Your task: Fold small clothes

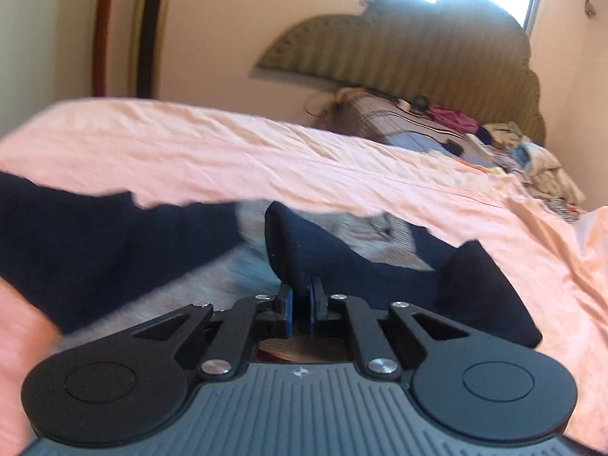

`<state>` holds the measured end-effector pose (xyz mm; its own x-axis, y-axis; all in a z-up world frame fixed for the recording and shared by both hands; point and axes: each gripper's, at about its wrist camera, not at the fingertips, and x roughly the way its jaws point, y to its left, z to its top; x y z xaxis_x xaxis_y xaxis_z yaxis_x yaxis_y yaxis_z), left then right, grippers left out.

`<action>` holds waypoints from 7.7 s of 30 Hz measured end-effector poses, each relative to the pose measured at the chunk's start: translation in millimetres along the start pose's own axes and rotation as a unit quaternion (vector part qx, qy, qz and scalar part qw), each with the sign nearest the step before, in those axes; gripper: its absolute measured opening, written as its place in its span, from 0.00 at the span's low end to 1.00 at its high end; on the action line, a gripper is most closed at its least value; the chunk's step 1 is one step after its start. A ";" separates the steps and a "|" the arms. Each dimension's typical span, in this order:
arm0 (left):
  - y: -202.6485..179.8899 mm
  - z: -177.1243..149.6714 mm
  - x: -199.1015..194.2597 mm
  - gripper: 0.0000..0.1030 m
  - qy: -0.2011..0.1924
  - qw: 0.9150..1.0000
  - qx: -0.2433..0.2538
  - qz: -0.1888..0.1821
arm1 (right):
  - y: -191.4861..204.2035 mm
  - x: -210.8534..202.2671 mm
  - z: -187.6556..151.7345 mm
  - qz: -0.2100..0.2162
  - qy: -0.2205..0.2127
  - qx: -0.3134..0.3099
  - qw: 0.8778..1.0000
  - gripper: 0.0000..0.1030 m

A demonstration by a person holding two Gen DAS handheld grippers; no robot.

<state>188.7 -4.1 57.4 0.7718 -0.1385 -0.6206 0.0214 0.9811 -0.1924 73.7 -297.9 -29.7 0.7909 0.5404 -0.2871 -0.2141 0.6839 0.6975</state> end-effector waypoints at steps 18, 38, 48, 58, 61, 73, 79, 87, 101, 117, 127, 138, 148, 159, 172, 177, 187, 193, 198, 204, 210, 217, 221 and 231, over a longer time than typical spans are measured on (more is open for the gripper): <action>18.6 -22.8 30.5 0.72 0.023 1.000 -0.002 -0.012 | 22.7 109.2 103.5 -0.129 0.059 -0.110 0.984 1.00; 246.1 -12.9 -30.3 0.82 -0.104 0.959 -0.226 0.136 | 3.9 161.8 75.8 -0.223 0.103 -0.280 0.928 1.00; 335.8 1.7 -4.3 0.47 -0.123 0.907 -0.393 0.089 | 4.2 161.1 75.7 -0.221 0.101 -0.278 0.929 1.00; 247.2 33.9 -14.5 0.04 -0.163 0.953 -0.190 0.172 | 3.2 159.8 76.9 -0.219 0.099 -0.274 0.931 1.00; 144.7 33.4 -21.0 0.04 -0.179 0.979 -0.035 0.095 | 1.6 158.0 78.3 -0.215 0.097 -0.268 0.934 1.00; 51.9 -69.1 -20.5 0.41 0.022 0.993 -0.010 -0.114 | -3.8 151.8 83.1 -0.193 0.086 -0.241 0.947 1.00; 99.7 -93.0 -32.2 0.89 -0.056 0.988 -0.098 -0.109 | 13.5 158.7 75.9 -0.235 0.093 -0.280 0.926 0.99; 152.6 -94.2 -38.2 0.89 -0.096 0.956 -0.252 -0.115 | 167.9 163.7 -16.8 -0.024 0.098 -0.540 0.836 0.80; 165.4 -92.1 -38.1 0.89 -0.112 0.943 -0.292 -0.115 | 167.3 243.2 -18.3 -0.054 0.165 -0.410 0.895 0.29; 162.2 -92.3 -39.6 0.89 -0.111 0.946 -0.284 -0.109 | 33.8 174.9 50.0 0.016 0.120 0.063 0.991 0.84; 160.1 -91.7 -38.5 0.90 -0.111 0.948 -0.280 -0.105 | 73.5 199.9 49.8 -0.083 0.146 -0.082 0.982 0.23; 160.0 -91.3 -37.2 0.91 -0.109 0.949 -0.276 -0.107 | 27.2 141.8 116.7 -0.161 0.141 -0.179 0.960 0.13; 160.3 -34.5 -51.9 0.92 -0.147 0.969 -0.192 -0.046 | -22.9 102.0 155.5 -0.199 0.046 -0.139 0.969 0.85; 144.1 6.1 59.6 0.03 -0.006 0.999 -0.028 0.043 | -67.6 139.0 154.6 -0.154 0.092 -0.097 0.979 0.12; 162.6 14.5 59.2 0.15 0.005 0.998 -0.069 0.015 | -95.3 124.7 166.5 -0.129 0.060 -0.003 0.990 0.50; 138.9 23.5 71.0 0.05 0.003 1.000 -0.031 0.002 | -77.3 152.9 160.6 -0.158 0.088 -0.055 0.982 0.14; 129.2 13.5 71.5 0.03 -0.023 0.995 0.051 0.087 | -98.0 127.0 162.3 -0.171 0.041 -0.051 0.983 0.10; 127.9 10.2 31.6 0.15 -0.047 0.995 0.041 0.075 | -64.6 91.7 161.2 -0.184 -0.003 -0.076 0.980 0.39; 93.1 -9.1 16.2 0.40 -0.046 0.997 0.068 -0.011 | -6.7 102.5 124.4 -0.109 0.081 -0.170 0.976 0.58; 80.0 -20.5 42.7 0.41 -0.008 0.994 0.098 0.051 | -10.9 129.1 90.2 -0.165 0.105 -0.256 0.947 0.63; 94.6 -45.3 -24.0 0.50 -0.008 0.997 0.074 0.024 | 18.3 80.0 75.4 -0.157 0.103 -0.247 0.951 0.80; 116.9 -99.4 -77.6 0.61 0.010 0.997 0.041 0.062 | 12.9 17.9 35.5 -0.222 0.096 -0.270 0.932 0.83; 127.7 -138.2 -126.1 0.75 0.026 0.999 -0.014 0.024 | 2.9 -37.9 13.7 -0.230 0.114 -0.232 0.938 0.92; 132.0 -150.4 -154.8 0.02 0.023 0.999 -0.035 0.032 | 2.4 -84.0 -0.9 -0.174 0.113 -0.198 0.958 0.07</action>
<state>-23.6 126.6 13.7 0.7408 -0.0836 -0.6666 -0.0725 0.9765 -0.2031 6.3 -341.3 -4.5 0.7185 0.3087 -0.6233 -0.1972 0.9497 0.2432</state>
